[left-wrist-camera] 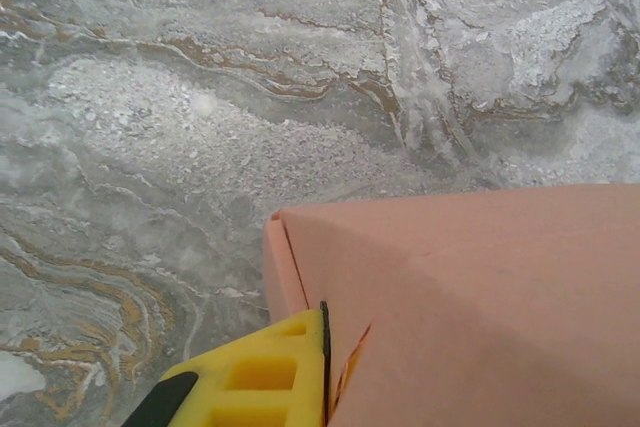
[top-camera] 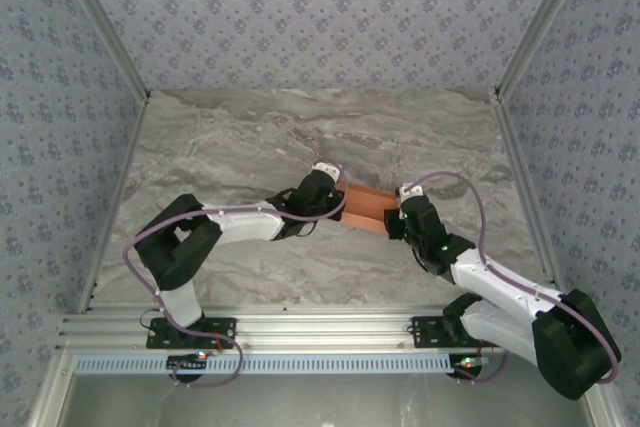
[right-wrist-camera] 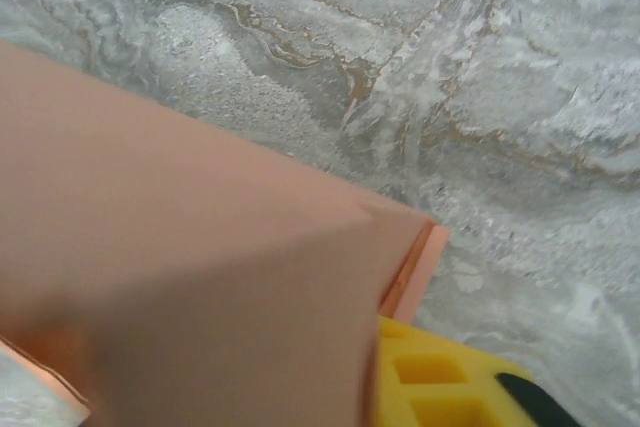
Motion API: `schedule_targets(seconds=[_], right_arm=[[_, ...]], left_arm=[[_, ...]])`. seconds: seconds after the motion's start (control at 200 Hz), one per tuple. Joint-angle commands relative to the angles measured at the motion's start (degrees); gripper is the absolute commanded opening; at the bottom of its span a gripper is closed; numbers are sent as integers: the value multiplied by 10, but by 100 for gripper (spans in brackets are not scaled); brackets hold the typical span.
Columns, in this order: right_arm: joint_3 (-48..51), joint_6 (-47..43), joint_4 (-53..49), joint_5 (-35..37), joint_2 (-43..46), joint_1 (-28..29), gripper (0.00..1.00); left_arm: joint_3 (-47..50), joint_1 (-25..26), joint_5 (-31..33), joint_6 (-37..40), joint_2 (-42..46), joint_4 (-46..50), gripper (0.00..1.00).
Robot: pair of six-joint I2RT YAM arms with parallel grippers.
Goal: Fold the paper box
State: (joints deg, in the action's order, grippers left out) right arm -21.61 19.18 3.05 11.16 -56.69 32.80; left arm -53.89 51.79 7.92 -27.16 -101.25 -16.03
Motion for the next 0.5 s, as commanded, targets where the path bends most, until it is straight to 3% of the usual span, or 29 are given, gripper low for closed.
schedule_targets(seconds=[0.0, 0.13, 0.35, 0.495], right_arm=[[-5, 28, -22, -15, 38, 4, 35], [-18, 49, -33, -42, 85, 3, 45], [-1, 151, -36, -46, 152, 3, 48], [-23, 234, -99, -13, 178, -19, 62]], left_arm=[[18, 6, 50, 33, -1, 28, 8], [2, 2, 114, 56, -8, 55, 9], [-14, -2, 139, 55, -37, 49, 10], [-8, -5, 150, 54, -47, 25, 10]])
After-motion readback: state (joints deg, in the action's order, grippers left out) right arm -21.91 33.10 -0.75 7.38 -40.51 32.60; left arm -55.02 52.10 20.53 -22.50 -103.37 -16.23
